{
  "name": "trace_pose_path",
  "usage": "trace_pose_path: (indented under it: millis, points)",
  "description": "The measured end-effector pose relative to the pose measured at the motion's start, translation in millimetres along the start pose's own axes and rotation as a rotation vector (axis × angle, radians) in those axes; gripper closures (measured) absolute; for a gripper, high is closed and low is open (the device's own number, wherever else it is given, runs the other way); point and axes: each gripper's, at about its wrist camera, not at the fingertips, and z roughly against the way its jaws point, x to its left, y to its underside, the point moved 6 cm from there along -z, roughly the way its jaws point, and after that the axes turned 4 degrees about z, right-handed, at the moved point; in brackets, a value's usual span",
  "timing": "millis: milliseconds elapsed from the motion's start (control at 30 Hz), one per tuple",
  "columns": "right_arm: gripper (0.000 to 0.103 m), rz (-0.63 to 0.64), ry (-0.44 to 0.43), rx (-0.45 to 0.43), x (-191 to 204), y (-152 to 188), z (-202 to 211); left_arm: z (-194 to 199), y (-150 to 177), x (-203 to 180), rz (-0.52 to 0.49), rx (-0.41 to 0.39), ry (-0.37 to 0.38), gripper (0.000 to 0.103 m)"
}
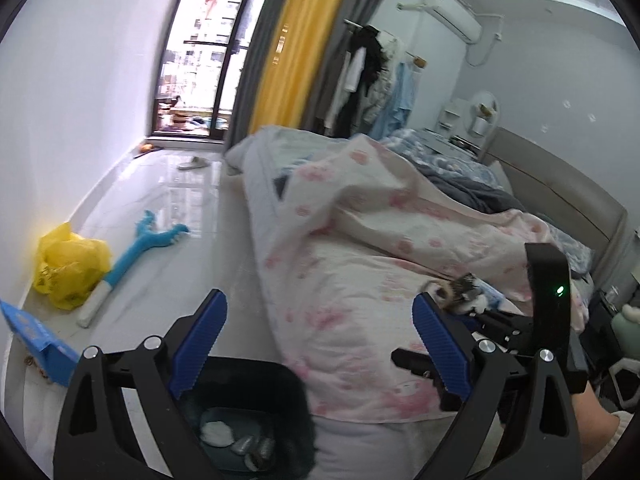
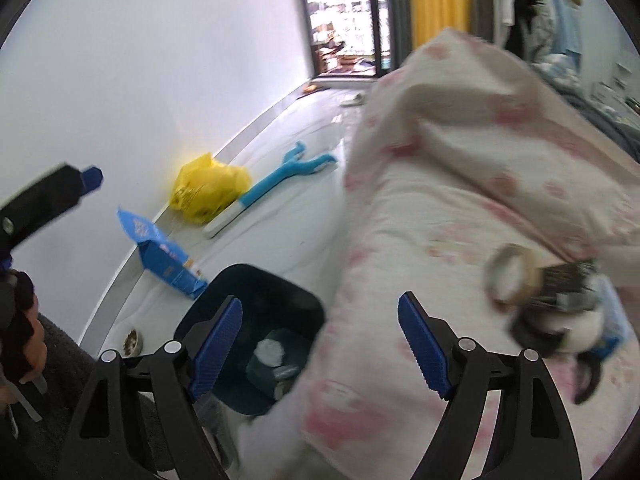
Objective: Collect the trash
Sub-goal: 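Move both tools back over the remaining items on the bed, then grasp the black roller with the right tool while the left grasps a tan tape roll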
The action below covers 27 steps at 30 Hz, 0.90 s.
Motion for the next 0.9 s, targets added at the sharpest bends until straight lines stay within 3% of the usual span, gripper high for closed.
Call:
trace_pose_path:
  millis: [200,567,767,867,900]
  points:
    - [0.021,-0.046,0.075,-0.037,-47,13,30,-21,0,-36,-0.083,0.015,0.040,0.008]
    - [0.021,-0.178,0.192,-0.069,-135,58,59,-95,12,-102,-0.226,0.101,0.209,0.007]
    - [0.021,-0.234,0.207,-0.056,-169,75,56,-140,32,-115,-0.265,0.167,0.220,0.007]
    - [0.021,-0.233,0.220,-0.045,-176,80,52,-158,40,-115,-0.209,0.209,0.247,0.007]
    - [0.026,-0.228,0.233,-0.042,-178,81,50,-162,40,-116,-0.201,0.216,0.252,0.007]
